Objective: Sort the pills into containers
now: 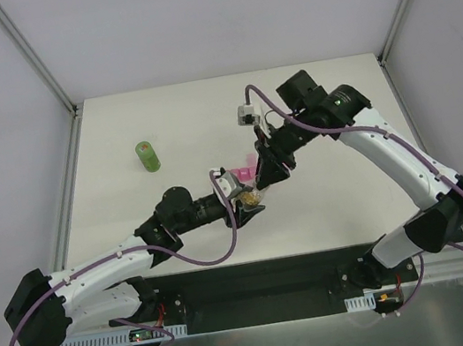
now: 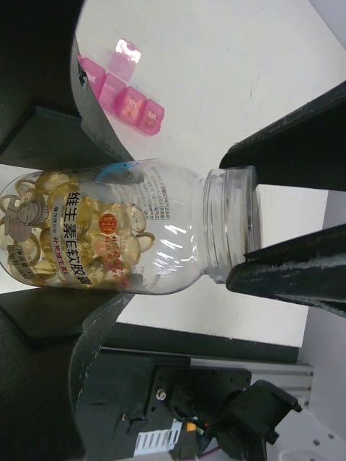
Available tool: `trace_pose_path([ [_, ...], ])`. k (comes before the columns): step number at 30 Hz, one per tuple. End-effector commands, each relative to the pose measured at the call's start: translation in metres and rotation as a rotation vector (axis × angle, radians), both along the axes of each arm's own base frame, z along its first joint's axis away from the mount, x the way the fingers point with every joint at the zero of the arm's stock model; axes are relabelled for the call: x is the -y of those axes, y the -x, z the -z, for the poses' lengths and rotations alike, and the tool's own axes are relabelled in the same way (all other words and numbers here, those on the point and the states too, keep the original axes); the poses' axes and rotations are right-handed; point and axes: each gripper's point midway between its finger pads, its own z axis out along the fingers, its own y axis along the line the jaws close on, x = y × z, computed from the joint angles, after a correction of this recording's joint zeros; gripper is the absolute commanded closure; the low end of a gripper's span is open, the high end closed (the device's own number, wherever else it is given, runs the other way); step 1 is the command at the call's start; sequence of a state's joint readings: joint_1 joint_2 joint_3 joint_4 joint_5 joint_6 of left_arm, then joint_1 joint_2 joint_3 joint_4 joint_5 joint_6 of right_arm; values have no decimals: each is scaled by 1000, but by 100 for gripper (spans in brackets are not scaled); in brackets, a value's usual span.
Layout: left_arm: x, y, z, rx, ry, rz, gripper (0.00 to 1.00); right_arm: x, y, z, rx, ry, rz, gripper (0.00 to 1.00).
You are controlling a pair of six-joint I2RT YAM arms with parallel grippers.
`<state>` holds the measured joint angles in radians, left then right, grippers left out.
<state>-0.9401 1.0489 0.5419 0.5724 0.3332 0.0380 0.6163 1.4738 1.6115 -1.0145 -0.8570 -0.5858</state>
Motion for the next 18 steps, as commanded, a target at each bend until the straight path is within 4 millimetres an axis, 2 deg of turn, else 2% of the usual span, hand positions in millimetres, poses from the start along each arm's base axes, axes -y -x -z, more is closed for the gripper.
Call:
trace_pose_path([
  [1, 2, 8, -32, 58, 75, 66, 100, 9, 39, -14, 242, -101, -383, 74],
  [3, 3, 10, -32, 59, 72, 77, 100, 15, 47, -5, 329, -83, -506, 73],
  [5, 4, 13, -29, 49, 62, 97, 100, 19, 46, 6, 352, -40, -551, 74],
  [8, 7, 14, -29, 39, 57, 113, 100, 16, 46, 11, 350, -32, -580, 72],
  [11, 8, 13, -27, 35, 52, 110, 100, 14, 44, 11, 298, -13, -540, 50],
  [12, 7, 13, -28, 39, 54, 109, 100, 13, 42, 11, 291, -4, -523, 34],
  [13, 7, 13, -28, 39, 54, 109, 100, 13, 43, 9, 262, 1, -495, 27],
  [15, 6, 12, -30, 44, 57, 97, 100, 11, 39, 1, 242, -17, -436, 14],
  [18, 3, 9, -30, 49, 60, 72, 100, 9, 32, -17, 212, -52, -313, 2],
])
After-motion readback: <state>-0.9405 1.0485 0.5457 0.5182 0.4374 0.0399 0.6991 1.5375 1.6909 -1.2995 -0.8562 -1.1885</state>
